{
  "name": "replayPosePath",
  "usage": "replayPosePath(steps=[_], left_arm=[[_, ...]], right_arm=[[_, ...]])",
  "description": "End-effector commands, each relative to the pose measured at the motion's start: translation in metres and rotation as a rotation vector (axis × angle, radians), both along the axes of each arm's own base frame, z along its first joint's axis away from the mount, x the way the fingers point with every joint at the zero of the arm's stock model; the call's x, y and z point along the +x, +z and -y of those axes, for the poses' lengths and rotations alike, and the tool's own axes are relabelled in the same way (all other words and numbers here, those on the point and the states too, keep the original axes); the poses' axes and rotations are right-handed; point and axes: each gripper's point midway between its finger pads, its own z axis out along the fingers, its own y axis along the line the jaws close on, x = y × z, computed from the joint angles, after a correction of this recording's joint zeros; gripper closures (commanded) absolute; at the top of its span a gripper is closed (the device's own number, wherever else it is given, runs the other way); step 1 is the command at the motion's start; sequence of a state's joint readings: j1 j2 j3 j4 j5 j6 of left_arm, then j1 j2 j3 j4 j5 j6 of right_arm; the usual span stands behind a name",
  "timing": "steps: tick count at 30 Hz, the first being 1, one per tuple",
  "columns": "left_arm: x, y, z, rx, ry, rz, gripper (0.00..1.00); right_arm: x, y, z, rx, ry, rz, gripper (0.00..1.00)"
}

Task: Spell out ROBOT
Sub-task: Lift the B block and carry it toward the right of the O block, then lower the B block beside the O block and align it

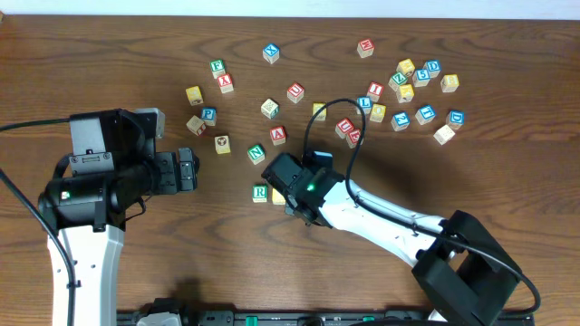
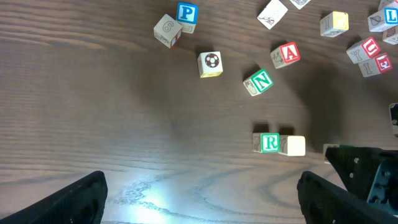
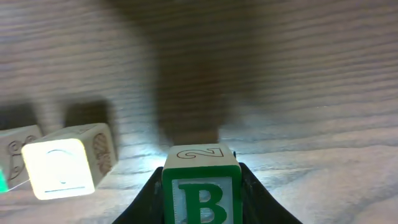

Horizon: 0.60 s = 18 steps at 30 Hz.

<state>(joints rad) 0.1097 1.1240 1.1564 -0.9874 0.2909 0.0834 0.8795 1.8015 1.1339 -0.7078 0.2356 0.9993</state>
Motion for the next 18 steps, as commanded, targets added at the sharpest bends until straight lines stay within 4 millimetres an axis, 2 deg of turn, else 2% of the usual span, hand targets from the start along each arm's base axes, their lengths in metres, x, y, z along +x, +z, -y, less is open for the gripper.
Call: replayPosePath(steps=[1, 7, 15, 18], left_arm=[[0.001, 0.005, 0.001, -0.004, -0.015, 0.016, 0.04], [0.001, 0.005, 0.001, -0.004, -0.015, 0.016, 0.04], [0.001, 0.005, 0.001, -0.004, -0.015, 0.016, 0.04], [0.001, 0.005, 0.001, -0.004, -0.015, 0.016, 0.04]], right_arm=[[-0.001, 0.0, -0.007, -0.007, 0.055, 0.02, 0.81], [-0.004, 0.0, -0.015, 0.001, 0.076, 0.034, 0.8], [-0.007, -0.019, -0.02, -0.024, 0.105, 0.016, 0.82], [-0.006, -0.019, -0.02, -0.025, 0.104, 0.02, 0.82]])
